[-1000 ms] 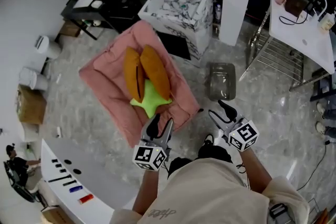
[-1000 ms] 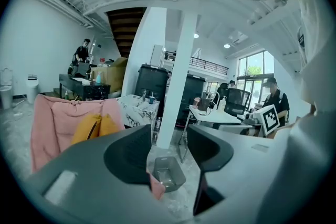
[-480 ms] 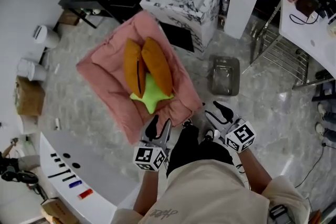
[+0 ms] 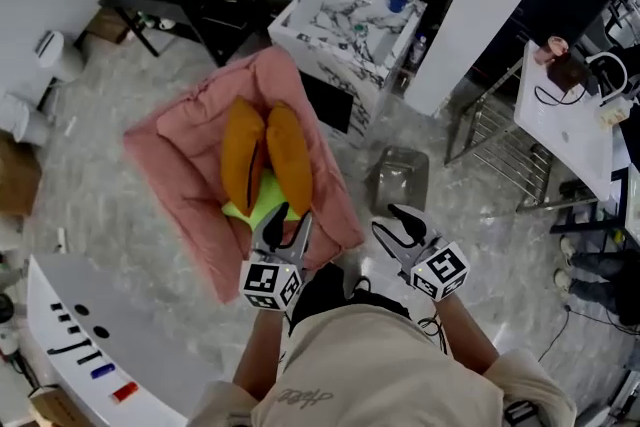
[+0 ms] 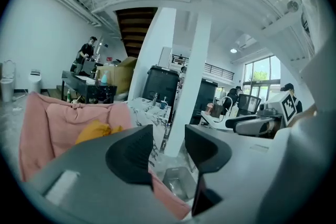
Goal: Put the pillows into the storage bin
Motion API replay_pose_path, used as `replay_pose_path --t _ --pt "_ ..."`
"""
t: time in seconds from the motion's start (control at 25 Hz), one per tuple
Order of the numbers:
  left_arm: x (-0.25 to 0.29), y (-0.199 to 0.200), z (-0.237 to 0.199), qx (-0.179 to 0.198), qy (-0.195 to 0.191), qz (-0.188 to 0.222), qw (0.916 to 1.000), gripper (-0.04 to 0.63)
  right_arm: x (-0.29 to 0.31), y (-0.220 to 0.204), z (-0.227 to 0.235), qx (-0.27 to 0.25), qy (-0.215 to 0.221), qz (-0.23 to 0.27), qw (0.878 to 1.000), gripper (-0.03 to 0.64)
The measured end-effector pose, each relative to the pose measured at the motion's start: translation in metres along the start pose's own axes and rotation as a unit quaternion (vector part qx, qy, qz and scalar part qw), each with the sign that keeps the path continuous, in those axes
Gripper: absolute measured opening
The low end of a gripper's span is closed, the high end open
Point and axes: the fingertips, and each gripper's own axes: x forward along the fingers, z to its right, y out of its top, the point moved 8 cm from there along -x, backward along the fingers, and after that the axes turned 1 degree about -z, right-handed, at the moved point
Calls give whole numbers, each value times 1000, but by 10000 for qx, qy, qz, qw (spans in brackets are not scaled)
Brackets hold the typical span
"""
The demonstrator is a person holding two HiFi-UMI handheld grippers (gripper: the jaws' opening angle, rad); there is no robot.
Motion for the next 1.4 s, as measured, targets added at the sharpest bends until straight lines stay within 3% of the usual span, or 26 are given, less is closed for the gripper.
replay_pose_path --t 0.12,0.32,0.6,0.8,1.16,1.4 --pt "7 10 -24 174 7 126 9998 192 31 21 3 -419 112 -75 9990 183" --pt "19 16 -63 64 218 310 9993 192 73 47 13 -788 139 -231 9965 183" --pt "17 27 -93 -35 353 501 9981 192 126 51 13 -756 451 -540 9947 183" --pt "6 28 -111 -162 676 518 9962 192 172 56 14 -1082 699 -858 9879 182" --pt "-19 23 -124 -132 996 146 9948 192 265 43 29 -743 863 -1333 9845 181" --pt "-32 25 -132 -85 1174 80 9930 192 314 26 38 -817 758 -1799 9774 181"
